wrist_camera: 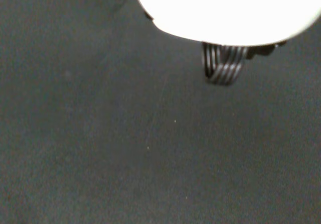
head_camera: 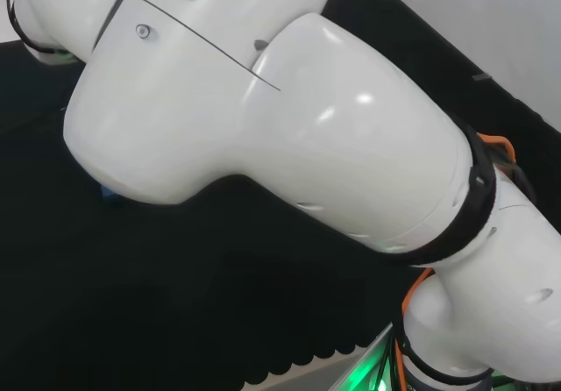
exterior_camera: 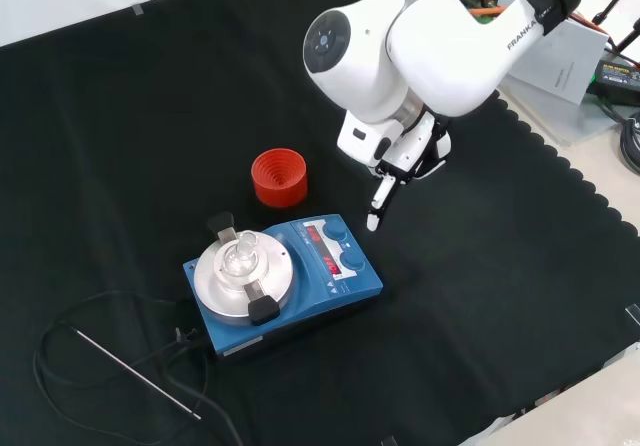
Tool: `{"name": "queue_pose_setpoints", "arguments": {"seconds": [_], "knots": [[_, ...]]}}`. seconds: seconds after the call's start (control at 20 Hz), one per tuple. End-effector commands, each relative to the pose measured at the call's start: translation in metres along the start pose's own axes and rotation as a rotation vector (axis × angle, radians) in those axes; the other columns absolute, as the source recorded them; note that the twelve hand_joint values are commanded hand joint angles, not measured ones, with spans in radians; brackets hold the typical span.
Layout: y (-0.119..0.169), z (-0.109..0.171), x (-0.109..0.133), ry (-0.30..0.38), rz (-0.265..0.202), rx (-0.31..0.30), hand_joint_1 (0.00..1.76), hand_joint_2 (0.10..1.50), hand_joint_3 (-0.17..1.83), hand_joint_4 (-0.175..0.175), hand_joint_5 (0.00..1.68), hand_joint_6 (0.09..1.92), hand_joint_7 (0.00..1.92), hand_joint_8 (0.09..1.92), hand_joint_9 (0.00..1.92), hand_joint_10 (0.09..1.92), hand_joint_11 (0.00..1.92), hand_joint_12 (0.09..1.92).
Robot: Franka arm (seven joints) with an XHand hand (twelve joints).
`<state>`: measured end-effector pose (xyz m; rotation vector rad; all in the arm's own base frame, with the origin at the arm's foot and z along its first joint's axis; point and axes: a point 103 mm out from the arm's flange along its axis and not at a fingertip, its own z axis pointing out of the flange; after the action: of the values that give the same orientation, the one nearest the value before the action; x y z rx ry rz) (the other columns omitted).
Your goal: Turn on the heater.
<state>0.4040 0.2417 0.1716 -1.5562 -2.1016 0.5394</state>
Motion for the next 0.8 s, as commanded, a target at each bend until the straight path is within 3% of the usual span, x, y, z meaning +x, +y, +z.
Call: {"name": "queue_pose_setpoints", "arguments": {"seconds": [0.05,0.8], "knots": [[0.002,0.007,-0.0031,-0.009,-0.001,0.035,1.54,0.42,1.44,-0.016,0.14,0.28,1.67,1.55,1.7,1.49,1.31,1.37],[0.0059,0.0156,-0.0036,-0.001,0.0,0.053,1.53,0.42,1.44,-0.004,0.15,0.19,1.67,1.55,1.71,1.51,1.33,1.37]]}}
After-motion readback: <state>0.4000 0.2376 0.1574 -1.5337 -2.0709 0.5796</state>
